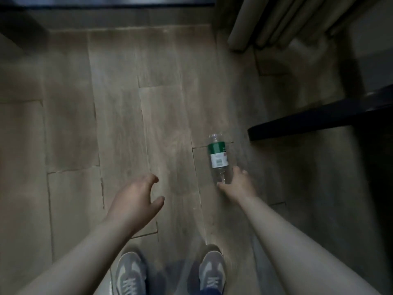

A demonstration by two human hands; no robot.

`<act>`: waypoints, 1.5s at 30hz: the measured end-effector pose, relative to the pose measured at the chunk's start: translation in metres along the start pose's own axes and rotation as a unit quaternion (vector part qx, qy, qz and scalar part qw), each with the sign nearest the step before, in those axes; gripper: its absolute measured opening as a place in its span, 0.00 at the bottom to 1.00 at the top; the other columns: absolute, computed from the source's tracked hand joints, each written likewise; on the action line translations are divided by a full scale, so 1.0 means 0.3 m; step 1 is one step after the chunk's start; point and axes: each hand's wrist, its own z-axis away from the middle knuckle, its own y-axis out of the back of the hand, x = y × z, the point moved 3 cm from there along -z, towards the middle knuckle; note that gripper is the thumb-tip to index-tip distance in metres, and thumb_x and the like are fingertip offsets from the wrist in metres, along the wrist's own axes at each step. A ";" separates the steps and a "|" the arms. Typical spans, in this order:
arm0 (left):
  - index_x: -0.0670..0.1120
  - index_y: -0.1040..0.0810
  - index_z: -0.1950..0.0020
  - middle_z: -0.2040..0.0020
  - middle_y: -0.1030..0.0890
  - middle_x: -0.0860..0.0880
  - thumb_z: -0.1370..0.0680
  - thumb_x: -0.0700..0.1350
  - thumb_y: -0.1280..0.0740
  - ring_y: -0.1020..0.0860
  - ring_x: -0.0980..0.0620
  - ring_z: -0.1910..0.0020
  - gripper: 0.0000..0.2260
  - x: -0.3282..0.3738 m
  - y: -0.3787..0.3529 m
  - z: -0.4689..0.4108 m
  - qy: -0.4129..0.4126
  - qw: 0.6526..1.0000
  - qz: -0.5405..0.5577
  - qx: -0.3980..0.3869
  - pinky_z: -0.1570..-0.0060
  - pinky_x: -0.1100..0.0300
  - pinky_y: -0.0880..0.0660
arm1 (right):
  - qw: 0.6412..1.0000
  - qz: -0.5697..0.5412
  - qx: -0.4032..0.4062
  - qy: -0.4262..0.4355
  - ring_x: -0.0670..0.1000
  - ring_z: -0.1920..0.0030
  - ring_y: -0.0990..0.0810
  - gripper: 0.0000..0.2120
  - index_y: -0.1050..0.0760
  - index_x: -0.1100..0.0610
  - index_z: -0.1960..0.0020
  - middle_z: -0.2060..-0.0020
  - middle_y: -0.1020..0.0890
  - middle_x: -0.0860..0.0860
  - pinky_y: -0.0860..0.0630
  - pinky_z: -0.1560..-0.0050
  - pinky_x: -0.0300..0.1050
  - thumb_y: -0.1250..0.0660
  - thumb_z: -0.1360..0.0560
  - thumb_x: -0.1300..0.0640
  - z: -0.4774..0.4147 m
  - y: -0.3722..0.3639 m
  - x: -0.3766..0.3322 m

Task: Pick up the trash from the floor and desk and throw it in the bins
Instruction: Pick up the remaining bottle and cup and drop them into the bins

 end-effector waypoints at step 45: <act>0.53 0.25 0.39 0.44 0.21 0.56 0.27 0.53 0.30 0.23 0.60 0.50 0.18 0.728 1.412 1.141 -0.202 0.953 0.117 0.192 0.50 0.61 0.24 | 0.862 -0.399 0.257 0.177 0.43 0.53 0.20 0.23 0.28 0.45 0.43 0.53 0.19 0.44 0.22 0.51 0.42 0.26 0.35 0.48 1.818 1.254 -0.268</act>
